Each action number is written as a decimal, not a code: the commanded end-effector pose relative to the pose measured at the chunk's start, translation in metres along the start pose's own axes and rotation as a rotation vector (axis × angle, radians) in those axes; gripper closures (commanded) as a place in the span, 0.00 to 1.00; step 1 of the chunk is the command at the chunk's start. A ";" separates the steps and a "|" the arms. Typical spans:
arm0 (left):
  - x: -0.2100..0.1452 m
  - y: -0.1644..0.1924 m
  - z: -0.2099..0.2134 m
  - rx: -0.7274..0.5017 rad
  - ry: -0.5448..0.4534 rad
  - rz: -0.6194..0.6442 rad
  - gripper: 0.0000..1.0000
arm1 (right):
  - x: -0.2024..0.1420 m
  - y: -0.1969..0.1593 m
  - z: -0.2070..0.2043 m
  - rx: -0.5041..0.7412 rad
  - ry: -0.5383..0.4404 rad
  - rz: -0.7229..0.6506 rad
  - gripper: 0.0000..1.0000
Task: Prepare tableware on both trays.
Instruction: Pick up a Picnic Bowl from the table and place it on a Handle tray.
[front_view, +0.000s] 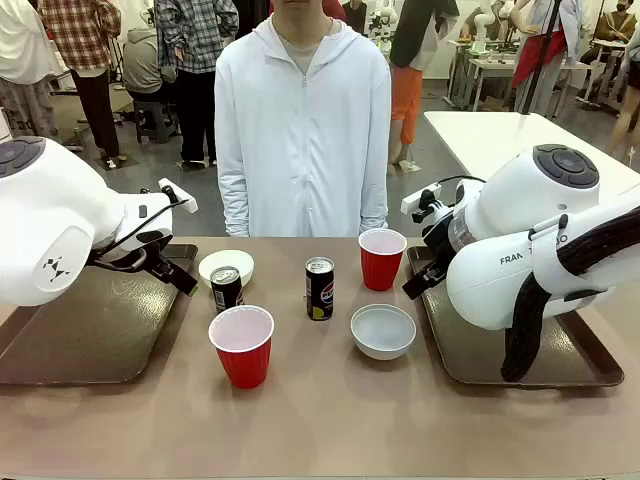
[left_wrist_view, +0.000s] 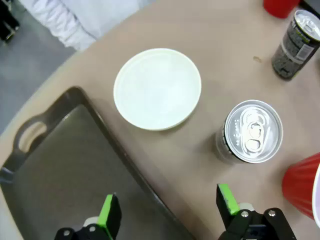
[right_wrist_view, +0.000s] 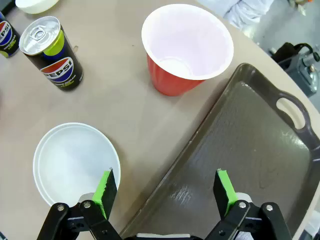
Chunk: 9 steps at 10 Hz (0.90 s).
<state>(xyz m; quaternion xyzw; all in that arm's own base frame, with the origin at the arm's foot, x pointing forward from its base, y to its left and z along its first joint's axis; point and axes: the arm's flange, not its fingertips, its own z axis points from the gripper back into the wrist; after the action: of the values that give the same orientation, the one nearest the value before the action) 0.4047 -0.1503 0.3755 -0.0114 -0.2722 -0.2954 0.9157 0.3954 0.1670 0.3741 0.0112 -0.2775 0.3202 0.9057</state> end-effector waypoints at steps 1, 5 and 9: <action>0.001 0.000 0.001 0.001 -0.003 0.000 0.00 | 0.000 0.000 0.000 0.000 0.000 0.000 0.00; 0.001 0.000 0.001 0.001 -0.003 0.000 0.00 | 0.000 0.000 0.000 0.000 0.000 0.000 0.00; 0.001 0.000 0.001 0.001 -0.003 0.000 0.00 | 0.000 0.000 0.000 0.000 0.000 0.000 0.00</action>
<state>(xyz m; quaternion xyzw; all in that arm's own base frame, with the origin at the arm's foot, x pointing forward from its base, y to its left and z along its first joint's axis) 0.4046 -0.1504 0.3756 -0.0114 -0.2722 -0.2955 0.9157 0.3955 0.1669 0.3742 0.0111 -0.2775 0.3202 0.9057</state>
